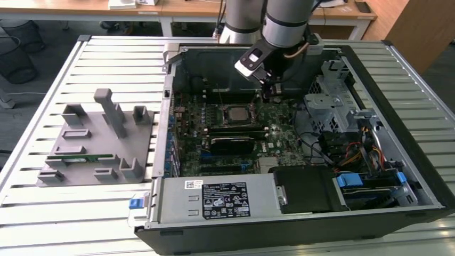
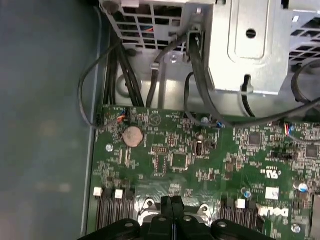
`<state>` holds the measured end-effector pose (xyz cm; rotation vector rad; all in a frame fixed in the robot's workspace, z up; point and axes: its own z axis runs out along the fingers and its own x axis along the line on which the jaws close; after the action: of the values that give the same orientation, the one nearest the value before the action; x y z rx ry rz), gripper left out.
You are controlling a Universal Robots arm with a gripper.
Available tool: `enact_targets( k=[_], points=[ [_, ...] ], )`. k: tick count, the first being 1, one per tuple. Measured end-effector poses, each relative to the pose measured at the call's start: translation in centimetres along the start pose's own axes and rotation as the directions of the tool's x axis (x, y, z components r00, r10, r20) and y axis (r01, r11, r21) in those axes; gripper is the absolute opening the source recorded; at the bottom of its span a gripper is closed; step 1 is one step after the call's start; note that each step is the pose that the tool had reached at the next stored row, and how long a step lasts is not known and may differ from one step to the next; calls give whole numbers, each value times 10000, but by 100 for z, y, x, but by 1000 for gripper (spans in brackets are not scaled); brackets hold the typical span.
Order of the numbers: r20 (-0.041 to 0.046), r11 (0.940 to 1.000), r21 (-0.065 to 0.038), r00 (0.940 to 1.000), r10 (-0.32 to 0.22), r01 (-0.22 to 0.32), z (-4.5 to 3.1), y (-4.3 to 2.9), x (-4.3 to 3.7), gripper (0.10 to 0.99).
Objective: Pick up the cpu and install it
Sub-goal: 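Close the cpu cover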
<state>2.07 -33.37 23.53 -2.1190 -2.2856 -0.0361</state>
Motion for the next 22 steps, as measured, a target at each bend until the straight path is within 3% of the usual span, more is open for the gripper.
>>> enact_targets(
  k=[8, 14, 22],
  points=[
    [-1, 10000, 0, 10000, 0, 0, -2, -185, 14, 106],
    [0, 10000, 0, 10000, 0, 0, 47, -295, 20, 106],
    [0, 10000, 0, 10000, 0, 0, 83, -518, 32, 106]
  ],
)
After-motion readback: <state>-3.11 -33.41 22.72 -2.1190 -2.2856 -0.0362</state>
